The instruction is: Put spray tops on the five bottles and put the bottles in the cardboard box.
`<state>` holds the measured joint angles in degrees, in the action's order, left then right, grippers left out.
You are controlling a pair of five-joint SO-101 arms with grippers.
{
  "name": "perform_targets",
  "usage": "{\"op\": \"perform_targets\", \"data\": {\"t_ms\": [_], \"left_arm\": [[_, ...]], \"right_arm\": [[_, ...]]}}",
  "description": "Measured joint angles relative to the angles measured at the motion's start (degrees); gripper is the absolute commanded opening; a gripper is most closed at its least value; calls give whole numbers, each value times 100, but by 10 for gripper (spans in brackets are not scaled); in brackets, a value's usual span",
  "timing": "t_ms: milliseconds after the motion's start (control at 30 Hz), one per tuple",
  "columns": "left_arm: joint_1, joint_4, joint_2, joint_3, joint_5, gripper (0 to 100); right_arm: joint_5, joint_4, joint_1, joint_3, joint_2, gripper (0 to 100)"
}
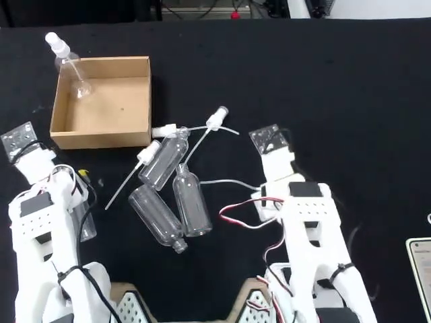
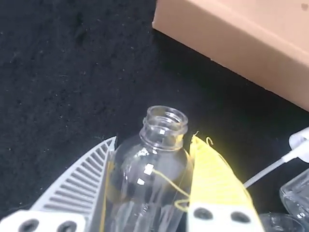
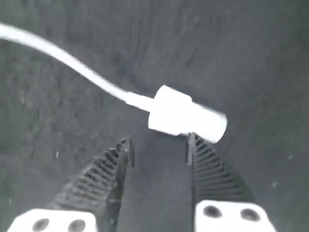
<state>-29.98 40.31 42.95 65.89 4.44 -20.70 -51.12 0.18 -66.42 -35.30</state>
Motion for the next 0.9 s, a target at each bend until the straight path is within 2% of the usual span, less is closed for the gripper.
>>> {"op": "perform_targets", "data": {"t_ms": [167,367,567,733,900], "left_arm": [[-53,0,0,0,0,84],[-70,0,0,0,0,83],[-70,0,0,0,0,83],[-70,0,0,0,0,83],[-70,0,0,0,0,83]], "right_arm": [[0,343,0,0,35,166],[18,598,53,360,879,168],[853,615,448,1398,2163,169],[1644,580,484,1908,2787,170],[2101,-105,501,2567,2884,170]]}}
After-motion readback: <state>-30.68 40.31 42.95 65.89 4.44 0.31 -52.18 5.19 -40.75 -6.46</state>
